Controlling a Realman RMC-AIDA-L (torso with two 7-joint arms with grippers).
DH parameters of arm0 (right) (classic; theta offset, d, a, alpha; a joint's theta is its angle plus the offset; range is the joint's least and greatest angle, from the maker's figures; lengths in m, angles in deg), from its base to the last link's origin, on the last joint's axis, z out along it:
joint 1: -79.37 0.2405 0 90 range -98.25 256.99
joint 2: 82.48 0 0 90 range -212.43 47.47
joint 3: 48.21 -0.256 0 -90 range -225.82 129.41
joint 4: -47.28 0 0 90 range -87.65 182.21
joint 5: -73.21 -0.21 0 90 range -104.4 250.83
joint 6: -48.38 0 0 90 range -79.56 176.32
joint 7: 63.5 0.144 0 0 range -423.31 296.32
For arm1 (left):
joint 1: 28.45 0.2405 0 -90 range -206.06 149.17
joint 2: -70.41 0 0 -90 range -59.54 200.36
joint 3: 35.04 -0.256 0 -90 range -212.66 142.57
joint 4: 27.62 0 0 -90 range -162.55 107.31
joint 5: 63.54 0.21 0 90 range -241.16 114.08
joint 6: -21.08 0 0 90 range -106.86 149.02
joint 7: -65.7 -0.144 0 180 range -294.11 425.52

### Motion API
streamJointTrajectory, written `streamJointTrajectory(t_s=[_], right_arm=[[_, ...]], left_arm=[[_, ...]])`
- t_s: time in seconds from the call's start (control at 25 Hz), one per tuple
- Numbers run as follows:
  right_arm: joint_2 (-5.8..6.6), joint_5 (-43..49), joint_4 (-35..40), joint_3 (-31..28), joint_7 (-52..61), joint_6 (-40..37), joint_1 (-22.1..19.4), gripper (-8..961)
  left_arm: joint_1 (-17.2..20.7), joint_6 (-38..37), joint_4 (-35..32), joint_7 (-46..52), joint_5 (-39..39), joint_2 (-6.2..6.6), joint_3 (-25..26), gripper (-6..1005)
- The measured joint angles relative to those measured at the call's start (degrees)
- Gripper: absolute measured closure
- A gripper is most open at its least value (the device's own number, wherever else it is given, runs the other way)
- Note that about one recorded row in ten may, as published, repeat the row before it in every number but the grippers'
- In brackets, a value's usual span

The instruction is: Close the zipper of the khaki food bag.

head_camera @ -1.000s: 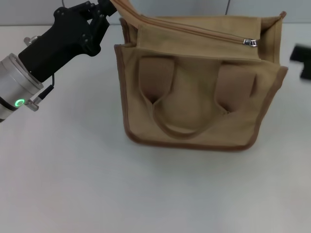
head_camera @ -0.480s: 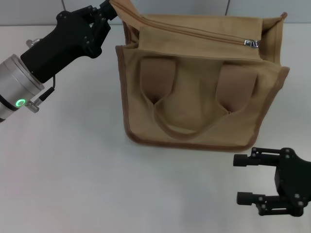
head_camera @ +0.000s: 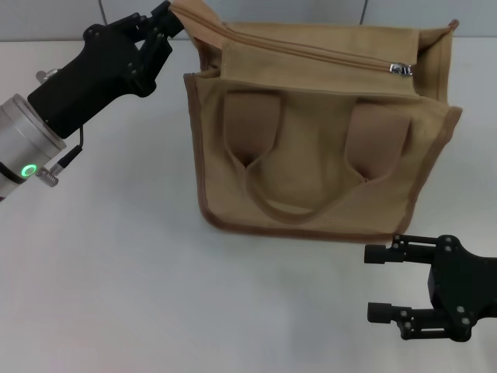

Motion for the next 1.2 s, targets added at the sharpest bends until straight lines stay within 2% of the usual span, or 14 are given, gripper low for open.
streamJointTrajectory(t_s=[0.16, 0.36, 0.52, 0.64, 0.68, 0.76, 0.8, 0.88, 0.96, 1.08, 1.12, 1.2], right_arm=[[-0.03, 0.03, -0.03, -0.06, -0.02, 0.28, 0.14, 223], [-0.05, -0.05, -0.03, -0.09, -0.04, 0.31, 0.23, 223], [-0.08, -0.17, -0.03, -0.18, -0.05, 0.31, 0.38, 223], [-0.23, -0.23, -0.03, -0.30, -0.07, 0.32, 0.74, 223], [-0.29, -0.23, -0.03, -0.30, -0.07, 0.33, 0.86, 223], [-0.41, -0.25, -0.02, -0.27, -0.12, 0.55, 1.20, 223], [-0.41, -0.25, -0.02, -0.27, -0.12, 0.55, 1.20, 223], [-0.47, -0.27, -0.03, -0.45, -0.17, 0.57, 1.55, 223], [-0.61, -0.32, -0.02, -0.47, -0.23, 0.58, 1.77, 223], [-0.74, -0.36, -0.03, -0.44, -0.25, 0.57, 1.85, 223], [-0.83, -0.36, -0.02, -0.43, -0.26, 0.50, 1.85, 223], [-0.99, -0.37, -0.02, -0.40, -0.26, 0.22, 1.86, 223]], left_arm=[[0.28, 0.12, 0.03, 0.56, -0.08, 0.15, -0.10, 902], [0.35, 0.80, -0.26, 0.80, 0.17, 0.20, -0.35, 713], [0.46, 2.05, -1.65, 2.35, 0.44, 0.24, -1.03, 482], [1.61, 2.93, -5.13, 6.81, 0.47, 0.60, -3.07, 402], [3.27, 2.61, -8.49, 10.20, 0.50, 1.25, -5.37, 375], [6.77, 0.14, -14.01, 16.54, 0.52, 4.18, -11.47, 322], [6.77, 0.14, -14.01, 16.54, 0.52, 4.18, -11.47, 295], [8.50, -4.81, -15.45, 19.32, 0.74, 6.69, -13.73, 242], [9.28, -11.24, -16.42, 19.68, 3.62, 8.11, -13.93, 191], [9.25, -15.21, -17.58, 19.10, 7.62, 8.03, -13.95, 166], [9.04, -16.88, -18.04, 18.45, 10.23, 7.70, -13.94, 166], [8.46, -18.20, -18.07, 16.29, 16.02, 6.17, -13.97, 166]])
